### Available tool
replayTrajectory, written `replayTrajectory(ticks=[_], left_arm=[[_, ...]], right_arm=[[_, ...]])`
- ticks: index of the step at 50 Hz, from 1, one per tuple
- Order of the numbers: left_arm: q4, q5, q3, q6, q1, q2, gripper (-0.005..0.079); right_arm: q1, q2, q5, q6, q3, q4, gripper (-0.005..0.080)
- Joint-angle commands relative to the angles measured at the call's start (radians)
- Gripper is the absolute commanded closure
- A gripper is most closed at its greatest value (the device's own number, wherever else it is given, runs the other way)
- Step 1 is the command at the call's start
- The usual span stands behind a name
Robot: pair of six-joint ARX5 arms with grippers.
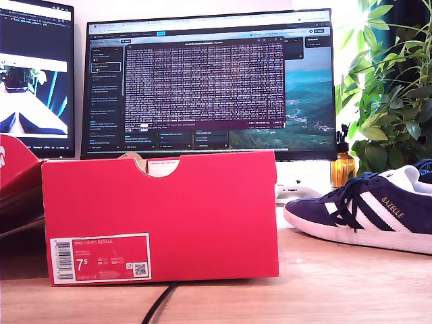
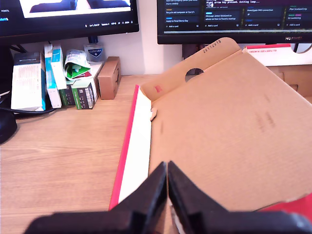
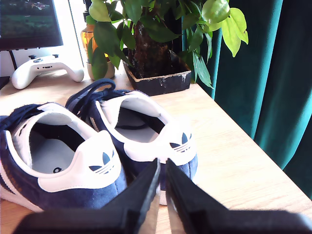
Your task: Pack the blue shoes by picking the first shoe and placing it inside the red shoebox, left side, then picking and rotating the second shoe and placing it in the shoebox
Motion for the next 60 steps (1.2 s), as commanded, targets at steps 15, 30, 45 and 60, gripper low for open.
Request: replayTrajectory(ticks=[15,30,45,60], left_arm=[[-0.013,0.001,-0.031,-0.006,0.003,-0.008,0.0754],[0.016,0.12,-0.03,-0.255,0.003,-0.008,0.0754],[0.326,0.458,0.031,-0.372,-0.02,-0.008,0.0755],[0.071,0.603,0.361,-0.112,-0.065,0.05,0.076]], right_arm=[[-0.001,0.002,0.0,0.003,0.003,-0.008,0.0757],[-0.001,0.002,-0.042,0.109,0.003,0.009,0.0757],[-0.001,0.002,-0.233,0.645,0.003,0.066,0.0757],[-0.001,0.015,-0.42,0.774,0.068,0.151,0.0757]])
